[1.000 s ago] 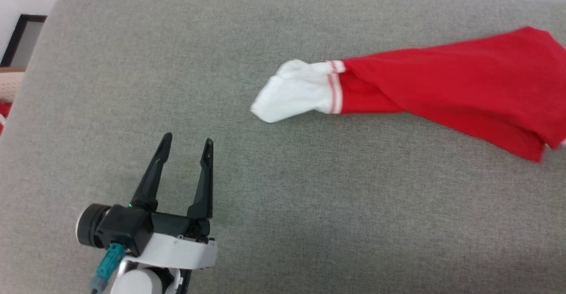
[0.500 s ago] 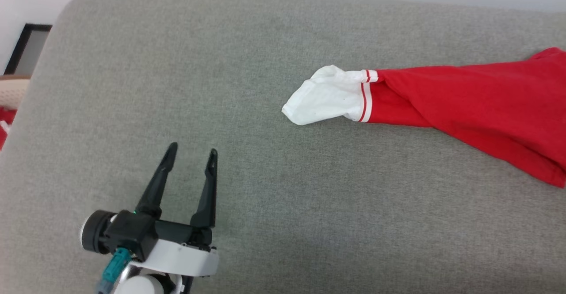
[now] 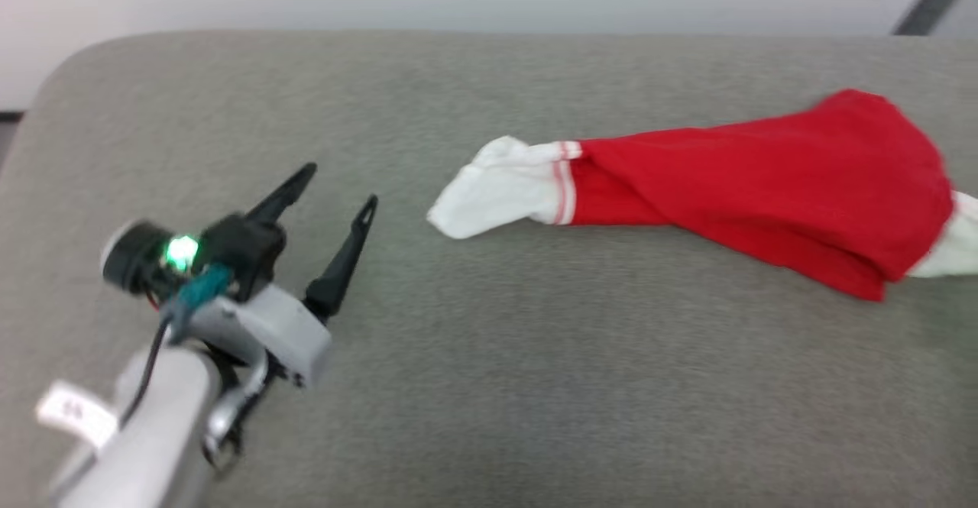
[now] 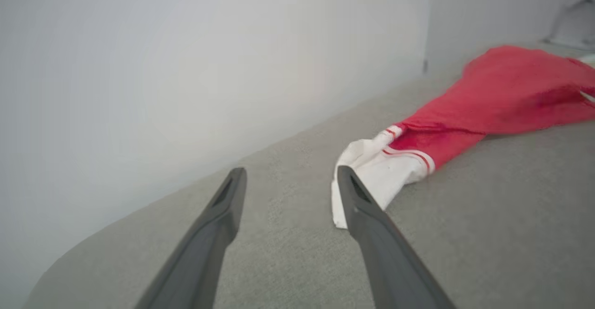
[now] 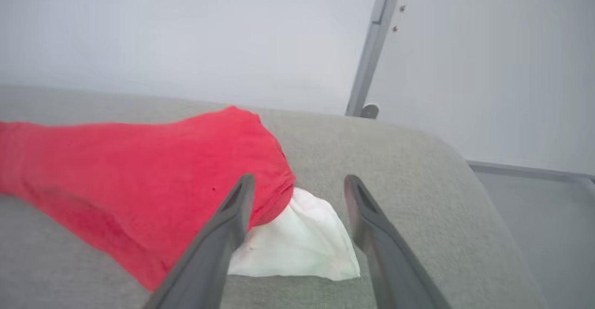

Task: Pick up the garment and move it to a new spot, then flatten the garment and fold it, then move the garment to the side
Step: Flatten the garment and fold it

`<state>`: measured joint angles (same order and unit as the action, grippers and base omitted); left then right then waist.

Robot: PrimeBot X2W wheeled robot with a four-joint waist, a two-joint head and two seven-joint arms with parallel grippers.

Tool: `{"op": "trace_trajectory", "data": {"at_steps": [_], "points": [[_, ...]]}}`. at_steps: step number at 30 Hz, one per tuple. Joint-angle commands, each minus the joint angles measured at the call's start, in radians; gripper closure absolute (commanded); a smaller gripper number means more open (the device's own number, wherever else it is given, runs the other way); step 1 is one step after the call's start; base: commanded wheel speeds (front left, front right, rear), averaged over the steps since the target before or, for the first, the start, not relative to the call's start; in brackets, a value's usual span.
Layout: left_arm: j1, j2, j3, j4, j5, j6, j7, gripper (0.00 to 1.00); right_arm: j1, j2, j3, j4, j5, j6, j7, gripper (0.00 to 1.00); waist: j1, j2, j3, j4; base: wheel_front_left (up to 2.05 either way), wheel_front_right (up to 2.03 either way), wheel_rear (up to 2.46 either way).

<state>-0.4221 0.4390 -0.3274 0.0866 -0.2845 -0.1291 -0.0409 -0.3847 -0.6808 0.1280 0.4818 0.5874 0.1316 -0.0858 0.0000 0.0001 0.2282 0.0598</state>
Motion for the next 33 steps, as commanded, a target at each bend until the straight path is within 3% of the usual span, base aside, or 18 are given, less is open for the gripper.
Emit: {"op": "trace_trajectory", "data": {"at_steps": [1, 4, 6, 9, 16, 24, 30, 31, 32, 33], "points": [[-0.048, 0.050, -0.047, 0.023, -0.025, -0.002, 0.046, 0.00, 0.025, 0.041, -0.032, -0.052, -0.016, -0.002, -0.024, 0.00, 0.0000, -0.0001, -0.024, -0.082, 0.00, 0.00, 0.00], [-0.139, 0.098, -0.121, 0.089, -0.185, 0.000, 0.157, 0.00, 0.048, 0.134, -0.061, -0.180, -0.059, -0.002, -0.038, 0.00, 0.0000, -0.0001, -0.024, -0.144, 0.00, 0.00, 0.00], [-0.204, 0.142, -0.185, 0.137, -0.277, 0.000, 0.263, 0.00, 0.065, 0.188, -0.077, -0.253, -0.092, -0.002, -0.030, 0.00, 0.0000, -0.0001, -0.017, -0.182, 0.00, 0.00, 0.00], [-0.290, 0.165, -0.264, 0.209, -0.443, -0.001, 0.449, 0.00, 0.089, 0.265, -0.092, -0.360, -0.132, -0.002, -0.010, 0.00, 0.0000, -0.0001, -0.001, -0.233, 0.00, 0.00, 0.00], [-0.517, 0.200, -0.380, 0.373, -0.594, 0.000, 0.678, 0.00, 0.123, 0.362, -0.094, -0.508, -0.182, -0.002, 0.042, 0.00, 0.0000, -0.0001, 0.073, -0.336, 0.00, 0.00, 0.00], [-0.656, 0.224, -0.509, 0.504, -0.666, 0.000, 0.766, 0.00, 0.098, 0.406, -0.061, -0.543, -0.165, -0.002, 0.038, 0.00, 0.0000, -0.0001, 0.155, -0.427, 0.00, 0.00, 0.00], [-0.679, 0.245, -0.590, 0.525, -0.714, 0.000, 0.709, 0.00, 0.089, 0.410, -0.054, -0.539, -0.174, -0.002, 0.034, 0.00, 0.0000, -0.0001, 0.175, -0.441, 0.00, 0.00, 0.00], [-0.687, 0.248, -0.599, 0.529, -0.721, -0.001, 0.689, 0.35, 0.087, 0.409, -0.054, -0.539, -0.175, -0.002, 0.037, 0.00, 0.0000, -0.0001, 0.176, -0.438, 0.00, 0.00, 0.00], [-0.692, 0.248, -0.607, 0.537, -0.730, -0.001, 0.672, 0.87, 0.086, 0.407, -0.056, -0.539, -0.177, -0.002, 0.038, 0.00, 0.0000, -0.0001, 0.176, -0.434, 0.00, 0.00, 0.00], [-0.696, 0.247, -0.615, 0.547, -0.739, -0.001, 0.660, 1.00, 0.084, 0.405, -0.058, -0.541, -0.179, -0.002, 0.042, 0.00, 0.0000, -0.0001, 0.176, -0.429, 0.00, 0.00, 0.00]]}}
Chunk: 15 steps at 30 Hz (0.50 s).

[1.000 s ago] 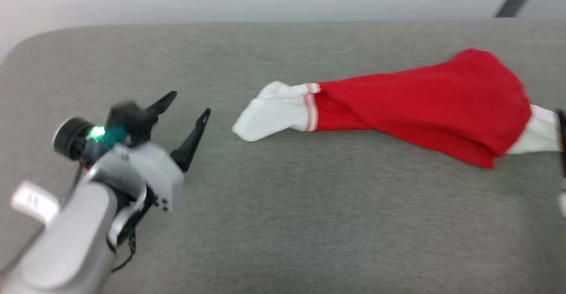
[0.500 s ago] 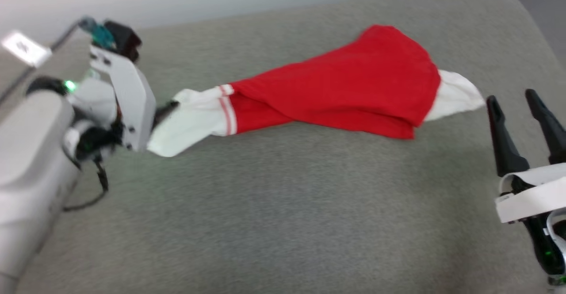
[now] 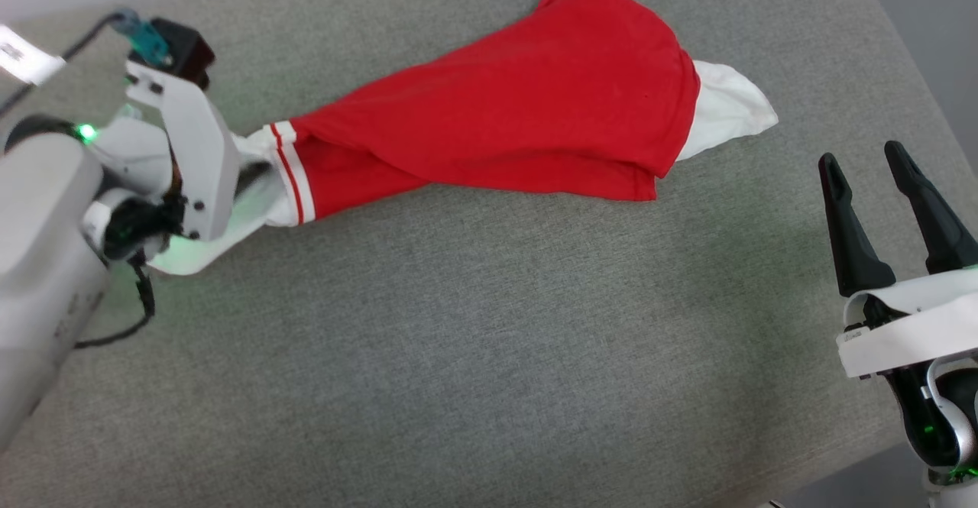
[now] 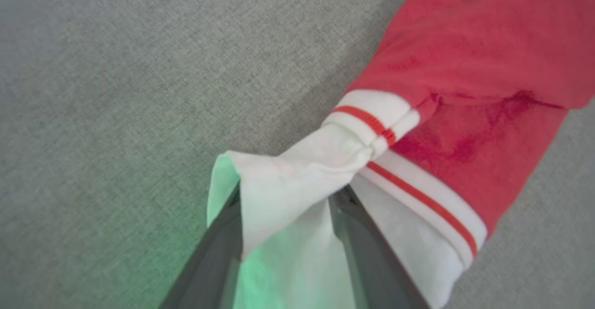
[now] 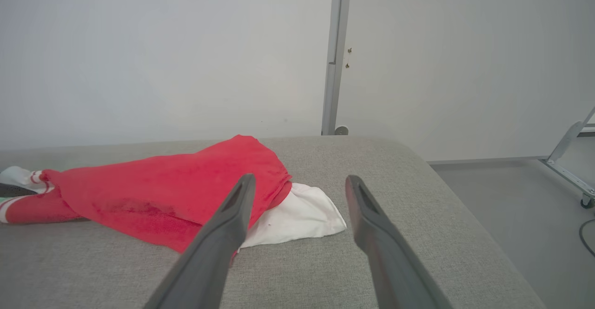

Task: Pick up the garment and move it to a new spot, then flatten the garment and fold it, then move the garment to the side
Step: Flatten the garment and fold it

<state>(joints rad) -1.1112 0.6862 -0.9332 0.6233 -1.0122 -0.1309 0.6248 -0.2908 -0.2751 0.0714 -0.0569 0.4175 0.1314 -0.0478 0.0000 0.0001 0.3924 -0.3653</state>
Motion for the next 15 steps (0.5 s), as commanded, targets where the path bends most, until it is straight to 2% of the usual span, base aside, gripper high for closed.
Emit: {"op": "trace_trajectory", "data": {"at_steps": [1, 7, 15], "points": [[-0.013, 0.000, -0.014, 0.024, -0.019, 0.001, -0.020, 1.00, -0.012, -0.003, -0.002, -0.004, -0.009, -0.001, 0.004, 0.00, 0.0000, -0.0001, 0.010, 0.002, 0.00, 0.00, 0.00], [-0.058, 0.026, -0.035, 0.148, -0.024, 0.002, -0.073, 1.00, -0.014, -0.011, 0.014, -0.011, -0.017, -0.001, 0.022, 0.00, 0.0000, -0.0001, -0.010, 0.049, 0.00, 0.00, 0.00], [-0.050, 0.056, -0.033, 0.309, -0.048, 0.005, -0.047, 1.00, 0.002, -0.021, 0.027, -0.017, -0.020, -0.001, 0.049, 0.00, 0.0000, -0.0001, -0.036, 0.107, 0.00, 0.00, 0.00]]}}
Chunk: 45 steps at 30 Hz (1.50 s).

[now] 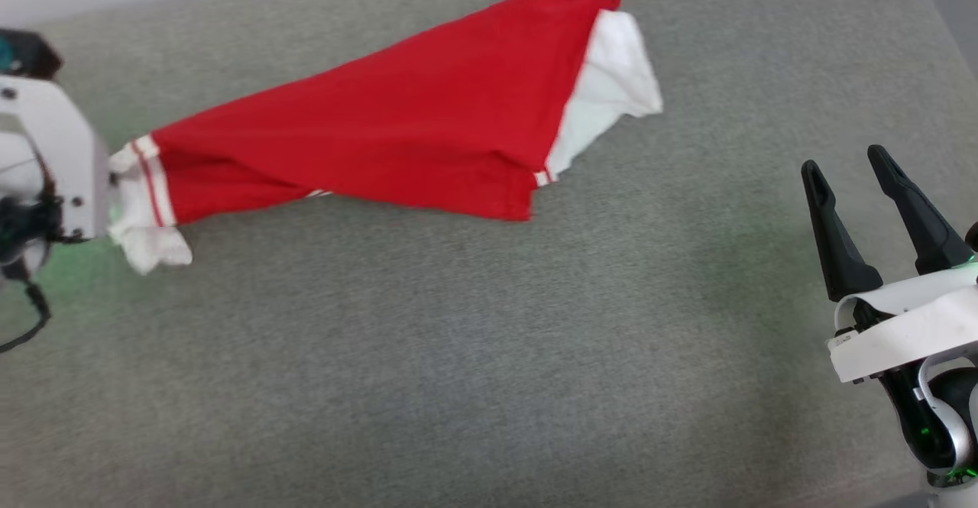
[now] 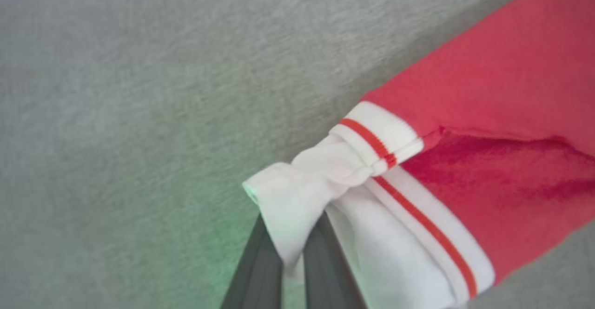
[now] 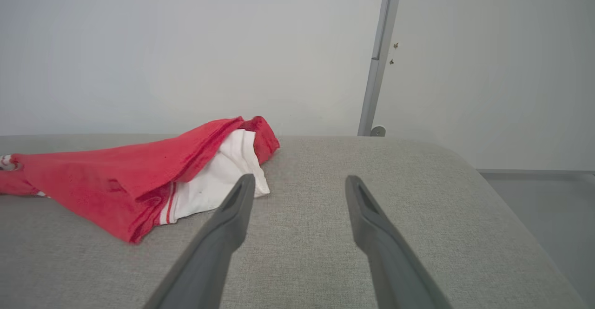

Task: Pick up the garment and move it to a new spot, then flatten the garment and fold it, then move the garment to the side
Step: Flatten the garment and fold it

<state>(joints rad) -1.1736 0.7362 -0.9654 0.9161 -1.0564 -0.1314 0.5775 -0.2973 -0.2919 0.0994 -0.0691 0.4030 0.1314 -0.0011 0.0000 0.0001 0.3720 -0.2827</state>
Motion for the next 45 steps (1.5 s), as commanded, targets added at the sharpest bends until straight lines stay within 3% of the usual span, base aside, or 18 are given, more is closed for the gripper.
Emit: {"op": "trace_trajectory", "data": {"at_steps": [1, 5, 6, 7, 8, 9, 13, 17, 22, 27, 31, 37, 42, 45], "points": [[0.013, 0.009, 0.000, 0.032, -0.004, 0.006, -0.005, 1.00, 0.010, -0.005, 0.000, -0.006, -0.006, -0.001, 0.007, 0.00, 0.0000, -0.0001, -0.017, 0.029, 0.00, 0.00, 0.00], [0.015, -0.005, -0.008, 0.062, 0.010, 0.006, -0.039, 1.00, 0.011, -0.010, 0.004, -0.011, -0.004, -0.001, 0.019, 0.00, 0.0000, -0.0001, -0.020, 0.049, 0.00, 0.00, 0.00], [0.018, -0.015, -0.003, 0.065, 0.002, 0.006, -0.053, 0.93, 0.010, -0.012, 0.006, -0.010, -0.004, -0.001, 0.024, 0.00, 0.0000, -0.0001, -0.020, 0.054, 0.00, 0.00, 0.00], [0.018, -0.023, 0.000, 0.068, 0.001, 0.005, -0.071, 0.74, 0.011, -0.015, 0.009, -0.008, -0.003, -0.001, 0.027, 0.00, 0.0000, -0.0001, -0.023, 0.059, 0.00, 0.00, 0.00], [0.015, -0.028, -0.004, 0.071, 0.012, 0.005, -0.092, 0.27, 0.011, -0.018, 0.012, -0.004, 0.001, -0.001, 0.034, 0.00, 0.0000, -0.0001, -0.025, 0.065, 0.00, 0.00, 0.00], [0.011, -0.031, -0.014, 0.075, 0.029, 0.005, -0.114, 0.00, 0.009, -0.024, 0.018, 0.001, 0.001, -0.001, 0.041, 0.00, 0.0000, -0.0001, -0.027, 0.071, 0.00, 0.00, 0.00], [0.000, -0.043, -0.030, 0.082, 0.066, 0.005, -0.193, 0.00, -0.006, -0.047, 0.047, 0.021, -0.001, -0.001, 0.069, 0.00, 0.0000, -0.0001, -0.041, 0.094, 0.00, 0.00, 0.00], [0.015, -0.060, -0.006, 0.080, 0.076, 0.021, -0.358, 0.00, -0.054, -0.114, 0.142, 0.062, -0.005, -0.001, 0.130, 0.00, 0.0000, -0.0001, -0.060, 0.138, 0.00, 0.00, 0.00], [0.092, -0.111, 0.012, 0.023, 0.096, 0.049, -0.615, 0.00, -0.164, -0.244, 0.308, 0.138, 0.011, -0.002, 0.212, 0.00, 0.0000, -0.0001, -0.076, 0.229, 0.00, 0.00, 0.00], [0.203, -0.193, 0.006, -0.095, 0.122, 0.116, -0.796, 0.00, -0.303, -0.388, 0.504, 0.209, 0.066, -0.002, 0.276, 0.00, 0.0000, -0.0001, -0.079, 0.342, 0.00, 0.00, 0.00], [0.292, -0.235, 0.024, -0.241, 0.157, 0.184, -0.838, 0.00, -0.427, -0.474, 0.658, 0.253, 0.115, -0.002, 0.304, 0.00, 0.0000, -0.0001, -0.067, 0.421, 0.00, 0.00, 0.00], [0.478, -0.263, 0.161, -0.569, 0.286, 0.318, -0.841, 0.00, -0.621, -0.549, 0.902, 0.347, 0.177, -0.002, 0.333, 0.00, 0.0000, -0.0001, -0.031, 0.513, 0.00, 0.00, 0.00], [0.606, -0.274, 0.236, -0.736, 0.366, 0.354, -0.841, 0.00, -0.754, -0.585, 1.097, 0.409, 0.242, -0.002, 0.349, 0.00, 0.0000, -0.0001, 0.005, 0.559, 0.00, 0.00, 0.00], [0.647, -0.274, 0.263, -0.789, 0.397, 0.361, -0.841, 0.00, -0.799, -0.599, 1.163, 0.422, 0.265, -0.002, 0.366, 0.00, 0.0000, -0.0001, 0.019, 0.571, 0.00, 0.00, 0.00]]}}
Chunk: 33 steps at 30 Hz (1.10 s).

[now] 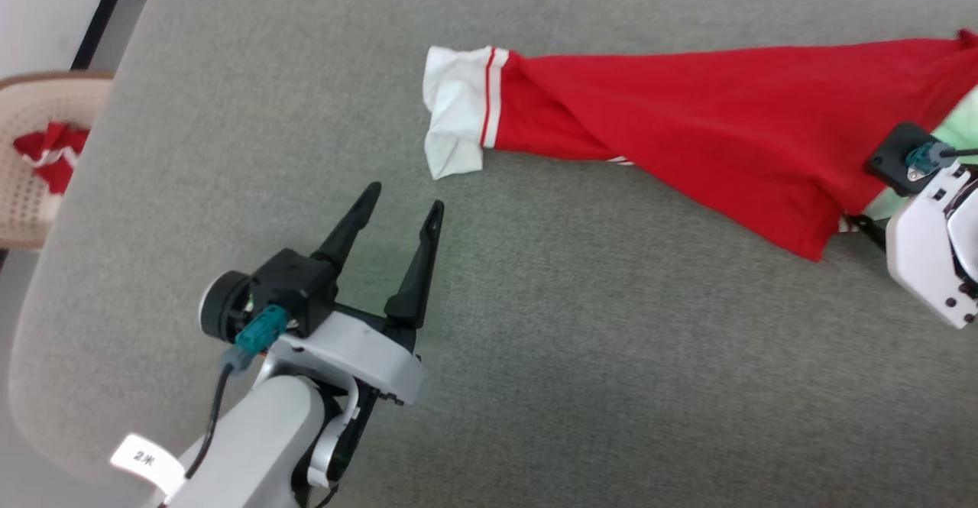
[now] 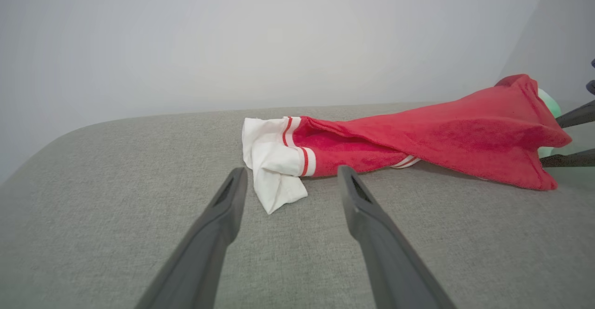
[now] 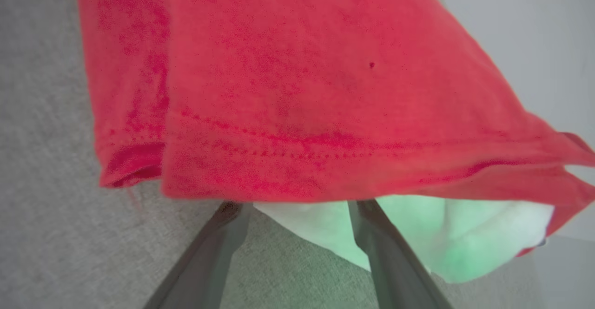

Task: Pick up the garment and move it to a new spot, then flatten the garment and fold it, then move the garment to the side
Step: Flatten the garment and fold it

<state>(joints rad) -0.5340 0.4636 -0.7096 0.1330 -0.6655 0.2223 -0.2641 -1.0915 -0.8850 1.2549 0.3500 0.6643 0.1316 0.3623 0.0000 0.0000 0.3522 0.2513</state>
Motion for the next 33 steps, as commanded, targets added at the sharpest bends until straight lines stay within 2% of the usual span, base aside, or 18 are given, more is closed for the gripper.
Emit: {"op": "trace_trajectory", "data": {"at_steps": [1, 2, 3, 4, 9, 13, 25, 29, 33], "points": [[0.016, -0.003, 0.015, -0.019, 0.012, 0.007, 0.000, 0.00, -0.010, -0.010, 0.018, 0.003, 0.007, -0.002, 0.013, 0.00, 0.0000, 0.0000, 0.041, 0.039, 0.00, 0.00, 0.00], [0.024, -0.002, 0.025, -0.029, 0.019, 0.009, 0.000, 0.00, -0.014, -0.013, 0.024, 0.000, 0.010, -0.002, 0.020, 0.43, 0.0000, 0.0000, 0.043, 0.040, 0.00, 0.00, 0.00], [0.032, -0.001, 0.032, -0.036, 0.024, 0.010, 0.000, 0.00, -0.014, -0.016, 0.028, -0.004, 0.013, -0.002, 0.023, 0.82, 0.0000, 0.0000, 0.046, 0.039, 0.00, 0.00, 0.00], [0.039, -0.001, 0.040, -0.041, 0.029, 0.010, 0.000, 0.00, -0.011, -0.018, 0.032, -0.007, 0.020, -0.002, 0.022, 1.00, 0.0000, 0.0000, 0.046, 0.038, 0.00, 0.00, 0.00], [0.075, 0.003, 0.076, -0.054, 0.040, 0.003, 0.000, 0.00, 0.016, -0.049, 0.032, -0.047, 0.036, -0.002, 0.000, 1.00, 0.0000, 0.0000, 0.026, 0.008, 0.00, 0.00, 0.00], [0.112, 0.010, 0.109, -0.069, 0.039, 0.008, 0.000, 0.00, 0.034, -0.080, 0.030, -0.132, 0.071, -0.002, -0.033, 1.00, 0.0000, 0.0000, -0.005, -0.034, 0.00, 0.00, 0.00], [0.185, 0.055, 0.157, -0.131, 0.032, 0.030, 0.002, 0.00, 0.167, -0.272, 0.025, -0.503, 0.236, -0.002, 0.040, 1.00, 0.0000, 0.0000, -0.047, -0.150, 0.00, 0.00, 0.00], [0.198, 0.074, 0.165, -0.160, 0.026, 0.037, 0.008, 0.00, 0.238, -0.343, 0.020, -0.592, 0.272, -0.002, 0.057, 1.00, 0.0000, 0.0000, -0.047, -0.166, 0.00, 0.00, 0.00], [0.216, 0.100, 0.172, -0.195, 0.026, 0.047, 0.021, 0.00, 0.316, -0.385, 0.003, -0.636, 0.286, -0.002, 0.044, 1.00, 0.0000, 0.0000, -0.046, -0.178, 0.00, 0.00, 0.00]]}}
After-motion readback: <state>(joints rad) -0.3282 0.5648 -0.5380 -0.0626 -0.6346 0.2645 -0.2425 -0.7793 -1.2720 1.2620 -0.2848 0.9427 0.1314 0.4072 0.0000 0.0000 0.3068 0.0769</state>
